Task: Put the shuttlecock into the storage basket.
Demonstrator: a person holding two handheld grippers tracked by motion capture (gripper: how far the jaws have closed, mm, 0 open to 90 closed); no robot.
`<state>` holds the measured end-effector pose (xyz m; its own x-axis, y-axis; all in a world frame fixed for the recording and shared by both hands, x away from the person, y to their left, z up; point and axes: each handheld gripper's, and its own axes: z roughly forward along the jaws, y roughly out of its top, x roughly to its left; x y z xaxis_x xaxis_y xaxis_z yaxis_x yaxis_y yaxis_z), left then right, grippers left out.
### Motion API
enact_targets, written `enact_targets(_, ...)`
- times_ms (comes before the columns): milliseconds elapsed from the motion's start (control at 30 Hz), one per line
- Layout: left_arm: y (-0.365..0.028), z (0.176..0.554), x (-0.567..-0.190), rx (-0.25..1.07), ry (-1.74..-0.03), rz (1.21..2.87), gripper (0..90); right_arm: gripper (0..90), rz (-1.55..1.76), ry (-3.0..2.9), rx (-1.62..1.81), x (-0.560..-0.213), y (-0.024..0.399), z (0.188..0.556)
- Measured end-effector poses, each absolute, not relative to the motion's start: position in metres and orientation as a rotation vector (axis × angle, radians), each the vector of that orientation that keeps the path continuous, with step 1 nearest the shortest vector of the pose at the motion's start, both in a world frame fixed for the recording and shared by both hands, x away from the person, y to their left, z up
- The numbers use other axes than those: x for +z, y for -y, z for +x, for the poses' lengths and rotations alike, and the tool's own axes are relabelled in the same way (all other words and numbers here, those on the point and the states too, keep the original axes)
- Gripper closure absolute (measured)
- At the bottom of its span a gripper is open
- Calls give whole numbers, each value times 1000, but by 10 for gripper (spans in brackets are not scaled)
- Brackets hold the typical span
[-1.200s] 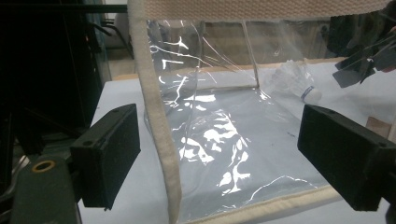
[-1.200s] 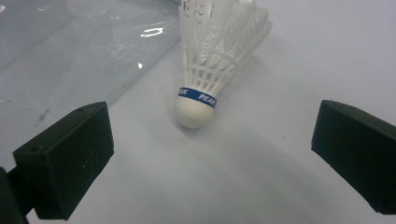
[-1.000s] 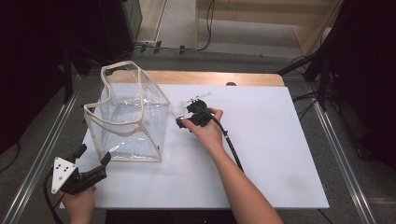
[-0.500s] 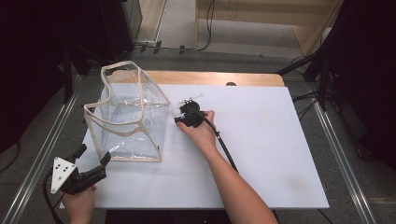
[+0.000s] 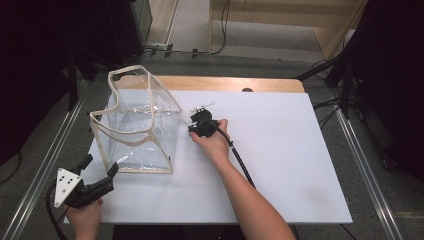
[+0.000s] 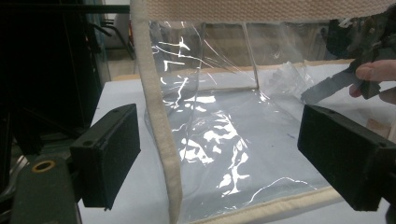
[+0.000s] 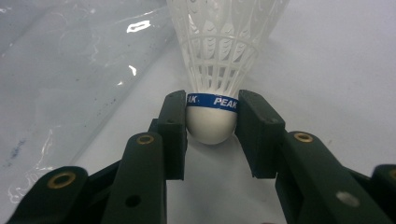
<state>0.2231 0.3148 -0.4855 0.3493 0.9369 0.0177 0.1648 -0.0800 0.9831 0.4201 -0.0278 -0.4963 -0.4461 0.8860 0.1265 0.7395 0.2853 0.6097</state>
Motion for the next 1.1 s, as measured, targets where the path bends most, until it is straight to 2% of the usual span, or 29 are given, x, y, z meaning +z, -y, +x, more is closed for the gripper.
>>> enact_targets(1100, -314, 223, -485, 889, -1039, 1526, 137, 624, 1454, -2261, 1030, -470, 36, 410)
